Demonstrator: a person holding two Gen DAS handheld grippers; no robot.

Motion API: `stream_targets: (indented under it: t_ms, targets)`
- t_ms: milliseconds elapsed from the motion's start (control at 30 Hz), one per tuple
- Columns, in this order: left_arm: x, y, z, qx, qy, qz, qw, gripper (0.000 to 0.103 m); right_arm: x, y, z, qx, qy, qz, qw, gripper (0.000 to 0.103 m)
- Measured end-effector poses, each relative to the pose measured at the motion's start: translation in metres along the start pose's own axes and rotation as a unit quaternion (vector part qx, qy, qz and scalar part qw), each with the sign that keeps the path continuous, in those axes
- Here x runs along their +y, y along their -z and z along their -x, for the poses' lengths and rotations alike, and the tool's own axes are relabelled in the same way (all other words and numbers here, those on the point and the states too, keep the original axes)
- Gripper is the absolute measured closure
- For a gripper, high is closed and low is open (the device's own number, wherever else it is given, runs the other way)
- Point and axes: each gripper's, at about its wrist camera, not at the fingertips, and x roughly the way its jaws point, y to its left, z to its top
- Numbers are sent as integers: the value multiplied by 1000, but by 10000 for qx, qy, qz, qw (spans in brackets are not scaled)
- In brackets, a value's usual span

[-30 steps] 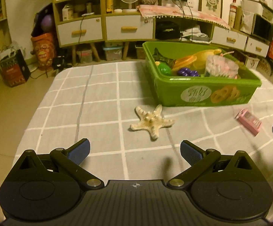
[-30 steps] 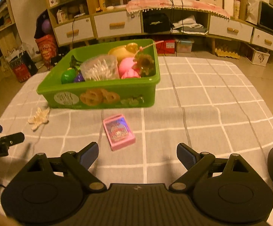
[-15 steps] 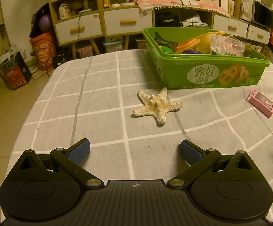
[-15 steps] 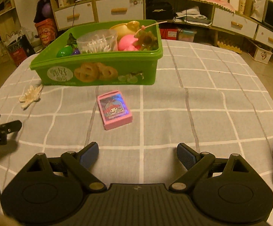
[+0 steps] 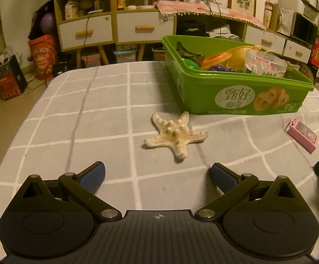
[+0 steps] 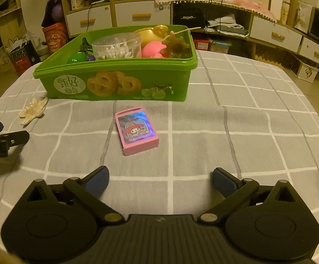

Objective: Organize rigid objects
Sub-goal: 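Grasp the beige starfish with the left gripper while the right gripper grasps the pink card box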

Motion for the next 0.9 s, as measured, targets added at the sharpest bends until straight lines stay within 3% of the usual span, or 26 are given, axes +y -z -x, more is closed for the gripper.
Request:
stream_targets:
  t_ms: [567,900]
  targets:
    - [-11,-16,-24,-155,256,-255,9992,1,22,-20,-24,-249,-50,272,9993,20]
    - [-16,-20,-21,-181,436,-392,9981,17,20,-21,-24,-231,-149,341,9990,22]
